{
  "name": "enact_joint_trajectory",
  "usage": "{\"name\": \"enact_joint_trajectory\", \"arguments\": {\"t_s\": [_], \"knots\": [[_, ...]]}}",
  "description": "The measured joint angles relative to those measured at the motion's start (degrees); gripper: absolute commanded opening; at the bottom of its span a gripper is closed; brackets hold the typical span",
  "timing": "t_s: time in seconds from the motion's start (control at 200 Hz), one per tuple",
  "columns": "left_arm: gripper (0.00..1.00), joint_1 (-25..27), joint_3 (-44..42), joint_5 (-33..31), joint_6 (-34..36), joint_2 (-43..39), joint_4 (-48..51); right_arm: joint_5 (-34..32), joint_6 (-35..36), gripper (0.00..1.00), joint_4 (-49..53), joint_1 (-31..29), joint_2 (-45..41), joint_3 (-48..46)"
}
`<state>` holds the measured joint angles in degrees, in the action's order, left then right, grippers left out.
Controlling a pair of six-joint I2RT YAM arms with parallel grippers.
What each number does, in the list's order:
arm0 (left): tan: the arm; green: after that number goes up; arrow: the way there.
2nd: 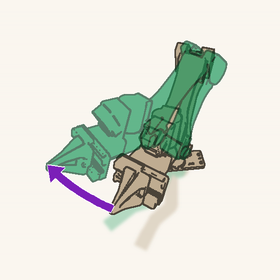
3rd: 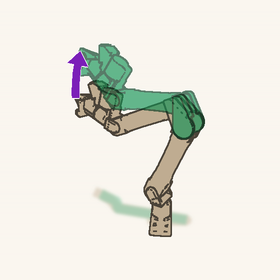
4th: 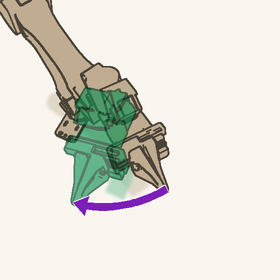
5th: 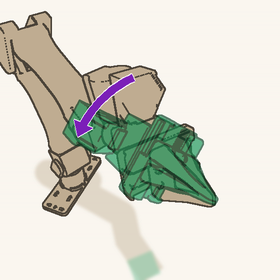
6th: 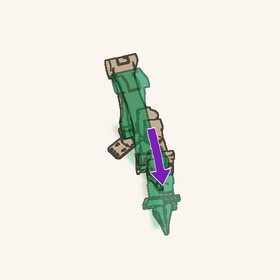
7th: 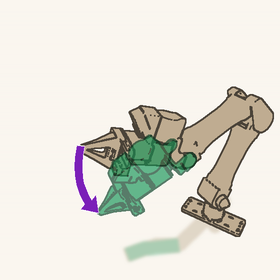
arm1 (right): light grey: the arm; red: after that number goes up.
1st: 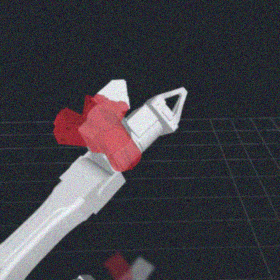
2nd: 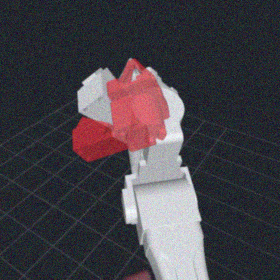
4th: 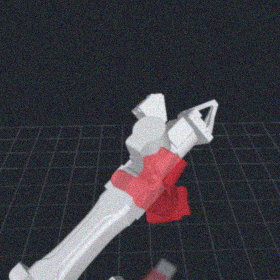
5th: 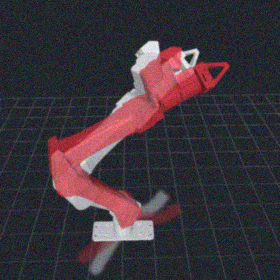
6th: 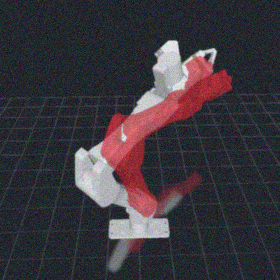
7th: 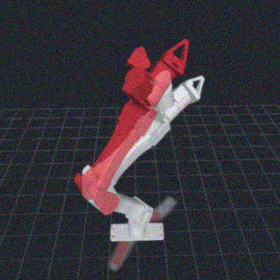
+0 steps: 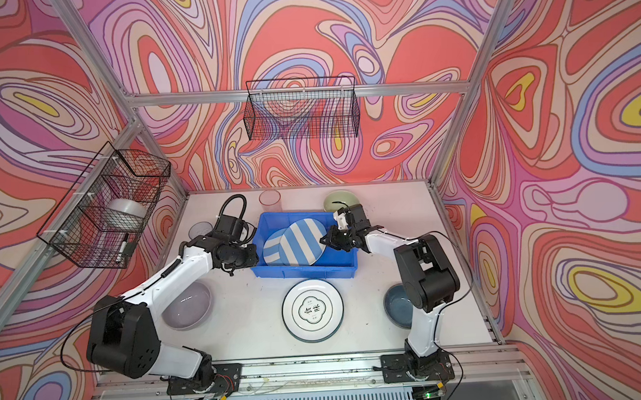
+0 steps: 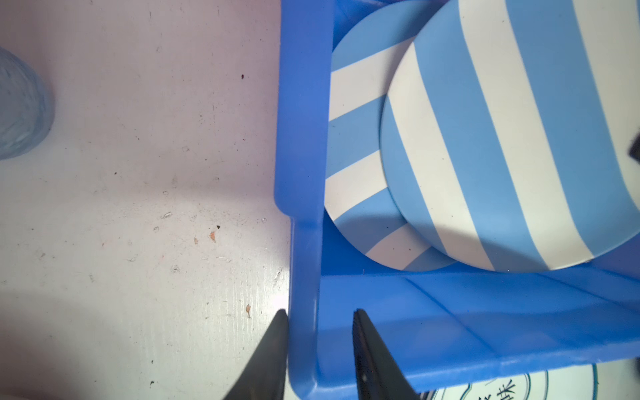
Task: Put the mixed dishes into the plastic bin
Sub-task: 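Lower the striped plate into the bin onto the first plate with the right gripper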
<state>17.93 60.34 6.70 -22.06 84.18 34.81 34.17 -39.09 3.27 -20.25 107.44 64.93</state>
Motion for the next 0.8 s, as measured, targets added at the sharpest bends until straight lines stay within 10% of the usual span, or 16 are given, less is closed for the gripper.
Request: {"name": "enact_joint_trajectory", "arguments": {"t_s": [0.801], "knots": [[0.33, 0.0, -2.3, 2.4, -0.4, -0.5, -1.6, -6.1, 4.6, 0.26, 8.5, -5.0, 8.2, 7.8]]}}
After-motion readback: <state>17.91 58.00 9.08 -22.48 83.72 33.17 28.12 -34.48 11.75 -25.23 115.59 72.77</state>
